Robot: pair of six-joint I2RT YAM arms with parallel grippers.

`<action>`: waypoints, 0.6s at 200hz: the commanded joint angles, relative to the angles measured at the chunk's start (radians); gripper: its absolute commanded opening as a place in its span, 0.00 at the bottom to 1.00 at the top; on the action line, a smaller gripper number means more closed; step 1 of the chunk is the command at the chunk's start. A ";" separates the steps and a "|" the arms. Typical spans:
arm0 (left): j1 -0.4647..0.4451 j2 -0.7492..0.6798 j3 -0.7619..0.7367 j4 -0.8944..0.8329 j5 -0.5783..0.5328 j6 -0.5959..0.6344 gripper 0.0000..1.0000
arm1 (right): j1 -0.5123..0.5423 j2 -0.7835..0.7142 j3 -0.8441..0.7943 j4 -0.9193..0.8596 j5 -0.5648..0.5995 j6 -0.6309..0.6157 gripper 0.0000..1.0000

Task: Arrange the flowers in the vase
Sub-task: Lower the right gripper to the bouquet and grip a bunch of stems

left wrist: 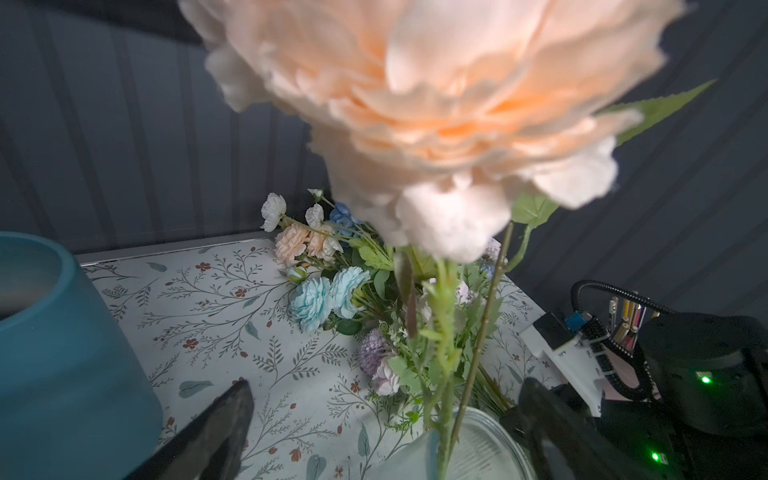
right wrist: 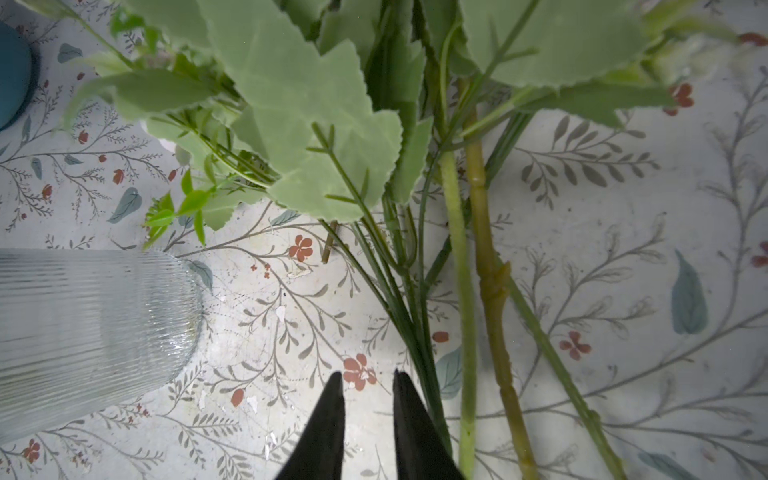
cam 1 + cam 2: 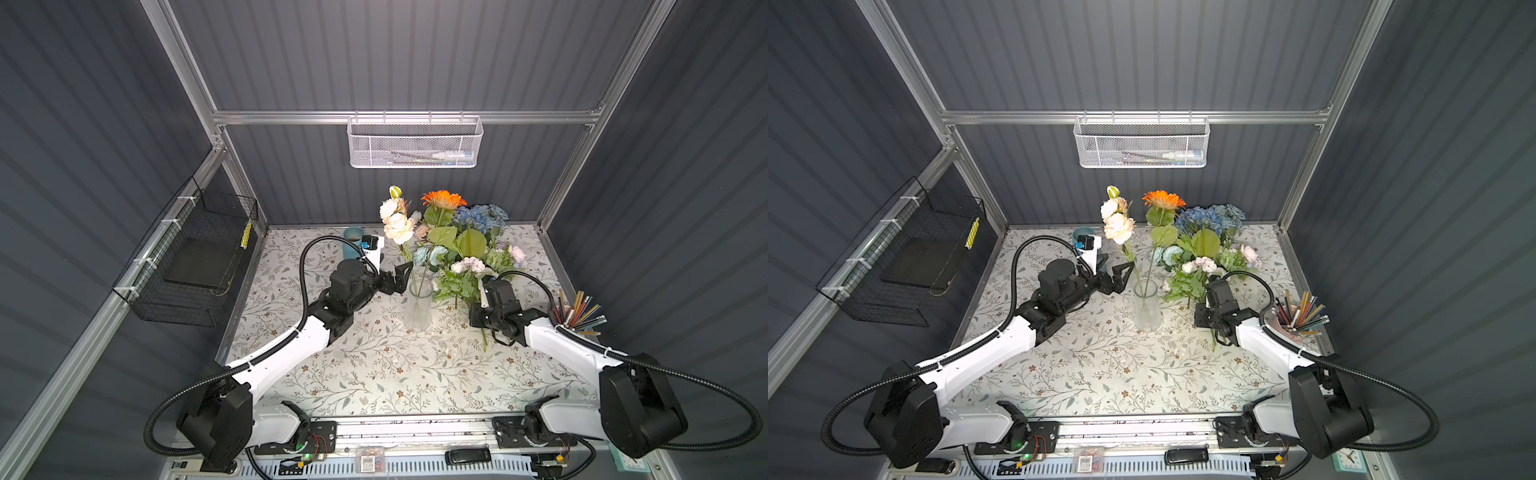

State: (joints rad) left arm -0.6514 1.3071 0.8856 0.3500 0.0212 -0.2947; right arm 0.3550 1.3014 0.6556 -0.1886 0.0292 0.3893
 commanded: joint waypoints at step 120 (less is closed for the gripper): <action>0.001 0.009 0.023 -0.005 -0.023 0.007 0.99 | -0.006 0.121 0.074 0.003 0.067 -0.028 0.33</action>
State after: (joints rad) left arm -0.6514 1.3205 0.8856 0.3504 0.0135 -0.2951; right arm 0.3538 1.3933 0.6975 -0.1909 0.0788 0.3779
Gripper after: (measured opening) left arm 0.992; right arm 0.329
